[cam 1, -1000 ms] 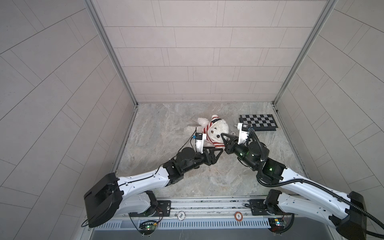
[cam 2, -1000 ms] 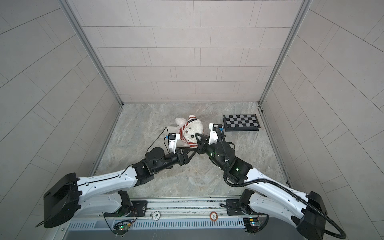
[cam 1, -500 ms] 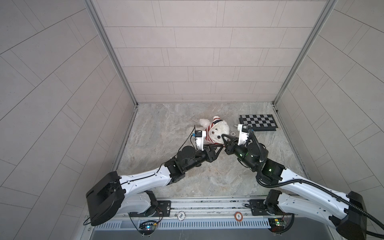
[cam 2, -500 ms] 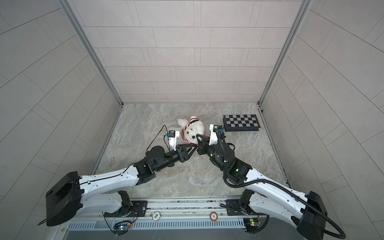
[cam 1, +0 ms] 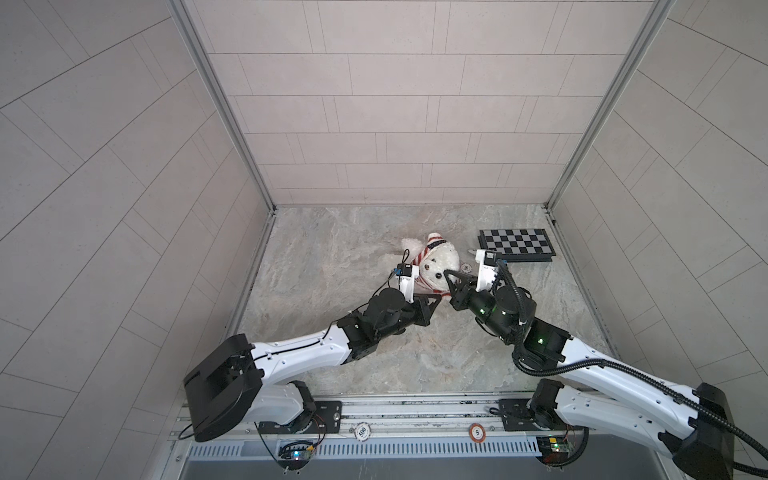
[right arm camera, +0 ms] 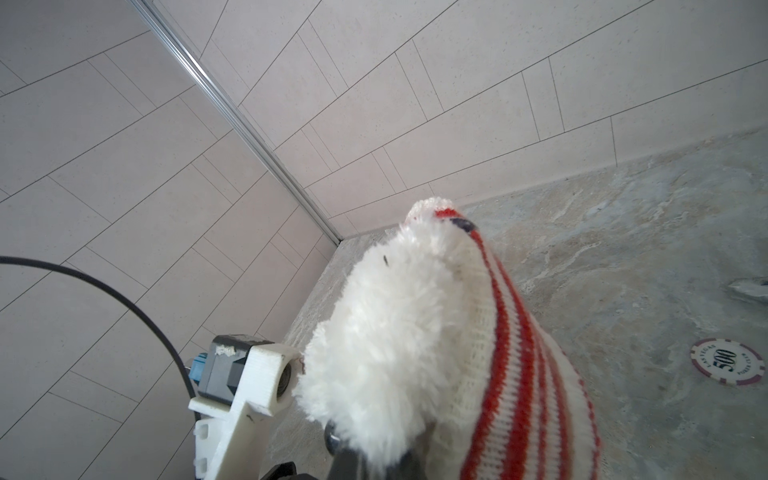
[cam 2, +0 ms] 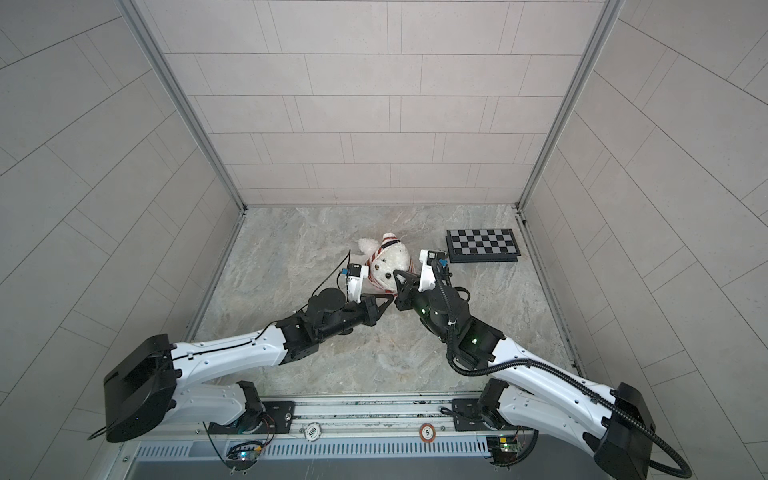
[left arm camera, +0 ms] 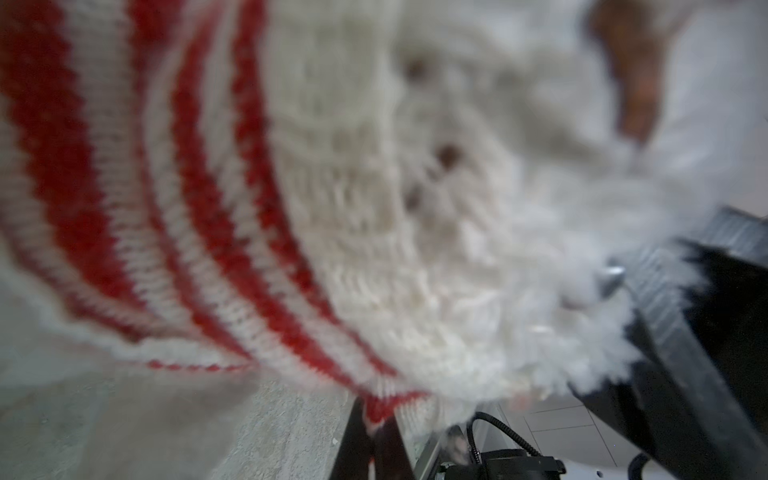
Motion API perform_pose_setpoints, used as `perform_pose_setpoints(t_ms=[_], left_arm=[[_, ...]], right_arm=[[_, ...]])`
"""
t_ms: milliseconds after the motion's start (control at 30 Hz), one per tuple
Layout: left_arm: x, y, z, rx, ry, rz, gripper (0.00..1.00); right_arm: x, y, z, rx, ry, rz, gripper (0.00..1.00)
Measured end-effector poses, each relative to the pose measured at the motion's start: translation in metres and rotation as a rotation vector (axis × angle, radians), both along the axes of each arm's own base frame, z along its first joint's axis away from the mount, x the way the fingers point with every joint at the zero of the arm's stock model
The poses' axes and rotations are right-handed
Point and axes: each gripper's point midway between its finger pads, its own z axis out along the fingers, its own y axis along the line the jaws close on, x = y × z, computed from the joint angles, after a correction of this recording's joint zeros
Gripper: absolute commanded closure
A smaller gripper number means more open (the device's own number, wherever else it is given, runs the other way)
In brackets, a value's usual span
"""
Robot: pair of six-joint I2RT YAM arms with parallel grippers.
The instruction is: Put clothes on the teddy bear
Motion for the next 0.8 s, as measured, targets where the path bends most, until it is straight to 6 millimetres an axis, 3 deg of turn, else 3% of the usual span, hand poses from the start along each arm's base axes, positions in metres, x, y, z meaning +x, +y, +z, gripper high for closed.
perform_pose_setpoints(t_ms=[200,533,567,733,800], left_arm=[[0.012,0.027,-0.033,0.076,0.038,0.057,1.00],[0.020,0.061,-0.015,0.108,-0.027,0.111,1.00],[0.018,0.063,-0.013,0.114,-0.036,0.108,0.98],[0.010,0.073,-0.008,0.138,-0.063,0.079,0.62],[0.004,0.079,-0.008,0.163,-0.070,0.061,0.54]], right_arm=[[-0.007,-0.002,-0.009,-0.009,0.036,0.019,1.00],[-0.019,-0.003,0.004,0.036,0.026,0.071,1.00],[-0.019,-0.003,0.004,0.033,0.025,0.079,1.00],[-0.015,0.002,0.007,-0.028,0.001,0.149,1.00],[-0.014,0.006,0.010,-0.075,-0.034,0.198,1.00]])
